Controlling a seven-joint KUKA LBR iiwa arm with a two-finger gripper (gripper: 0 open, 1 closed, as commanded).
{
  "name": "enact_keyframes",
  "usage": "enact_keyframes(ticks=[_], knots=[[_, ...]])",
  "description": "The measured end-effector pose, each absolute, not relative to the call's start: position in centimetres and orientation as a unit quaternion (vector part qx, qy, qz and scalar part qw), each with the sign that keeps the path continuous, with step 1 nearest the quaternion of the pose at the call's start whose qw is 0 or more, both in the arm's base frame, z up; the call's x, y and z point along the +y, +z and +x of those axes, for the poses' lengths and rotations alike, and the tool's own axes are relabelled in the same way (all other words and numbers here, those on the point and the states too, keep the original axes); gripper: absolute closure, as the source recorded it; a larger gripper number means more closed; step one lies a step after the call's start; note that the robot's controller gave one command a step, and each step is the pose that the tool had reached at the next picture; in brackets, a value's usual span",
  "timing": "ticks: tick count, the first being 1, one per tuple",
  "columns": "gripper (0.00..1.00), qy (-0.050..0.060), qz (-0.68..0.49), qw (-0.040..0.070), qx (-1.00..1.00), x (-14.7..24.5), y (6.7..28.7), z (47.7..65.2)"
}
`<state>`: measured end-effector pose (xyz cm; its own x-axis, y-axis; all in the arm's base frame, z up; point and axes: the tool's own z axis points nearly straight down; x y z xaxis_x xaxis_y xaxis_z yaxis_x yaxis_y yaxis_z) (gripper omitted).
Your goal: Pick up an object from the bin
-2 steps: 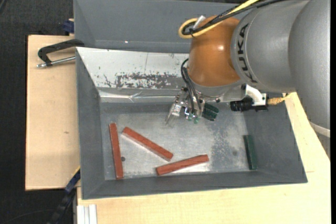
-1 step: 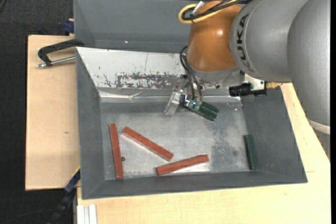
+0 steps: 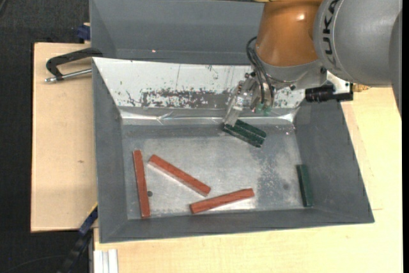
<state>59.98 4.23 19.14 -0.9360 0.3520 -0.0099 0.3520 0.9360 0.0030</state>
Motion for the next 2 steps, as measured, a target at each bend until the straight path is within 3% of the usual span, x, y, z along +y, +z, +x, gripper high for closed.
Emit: enact_keyframes(ticks=[1,2], knots=[[1.0,0.0,0.344,-0.002,0.939,5.4,15.3,55.8],[1.0,0.003,0.354,0.006,0.935,5.3,26.6,54.9]])
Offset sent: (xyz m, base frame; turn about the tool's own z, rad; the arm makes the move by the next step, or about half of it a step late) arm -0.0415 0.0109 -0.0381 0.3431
